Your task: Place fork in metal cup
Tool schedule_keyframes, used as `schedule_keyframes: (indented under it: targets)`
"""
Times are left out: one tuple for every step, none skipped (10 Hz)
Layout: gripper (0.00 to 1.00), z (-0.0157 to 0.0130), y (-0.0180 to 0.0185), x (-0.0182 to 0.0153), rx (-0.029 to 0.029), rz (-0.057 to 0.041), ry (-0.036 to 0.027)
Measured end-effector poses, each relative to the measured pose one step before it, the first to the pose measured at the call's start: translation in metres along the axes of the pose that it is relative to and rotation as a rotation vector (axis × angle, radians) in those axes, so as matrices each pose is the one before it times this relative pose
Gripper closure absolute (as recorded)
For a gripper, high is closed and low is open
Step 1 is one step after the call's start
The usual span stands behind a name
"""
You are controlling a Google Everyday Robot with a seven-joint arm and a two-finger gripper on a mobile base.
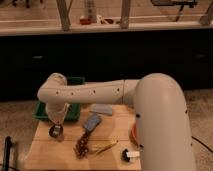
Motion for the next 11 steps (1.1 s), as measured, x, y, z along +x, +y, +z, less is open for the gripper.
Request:
schedule_keyframes:
  targets:
    - [1.00,0.00074,-0.00091,-0.00328,-0.00800,0.00217,-0.01202]
    - [1.00,0.00086,-0.00200,-0.00303,-0.00490,-0.00010,-0.01035]
    - [1.00,0.00169,-0.00172,-0.00451,-0.01377,-0.00203,-0.01549]
    - [1.00,0.00055,-0.00200,-0.00261,-0.00687,-0.00203,-0.00762]
    - [1.00,0.00059,-0.00158,-0.00434,-0.01463,-0.00457,-0.00973]
    - [1.00,0.00052,-0.00426,-0.00420,-0.00703,-0.00599,-0.00738]
    - [1.00,0.00025,-0.00152,-0.00183,-0.00397,-0.00256,-0.00237]
    - [1.00,-0.00177,-0.00053,-0.00348,-0.01428,-0.00348,-0.00226]
    - [1.00,-0.00091,-0.00054,-0.00094,-0.00208,0.00013,0.00034]
    - [1.00,-0.00079,0.00012,-0.00131,-0.00488,-0.00010,-0.00020]
    - [1.00,-0.00054,0.00038,-0.00073,-0.00305,0.00031,0.00021]
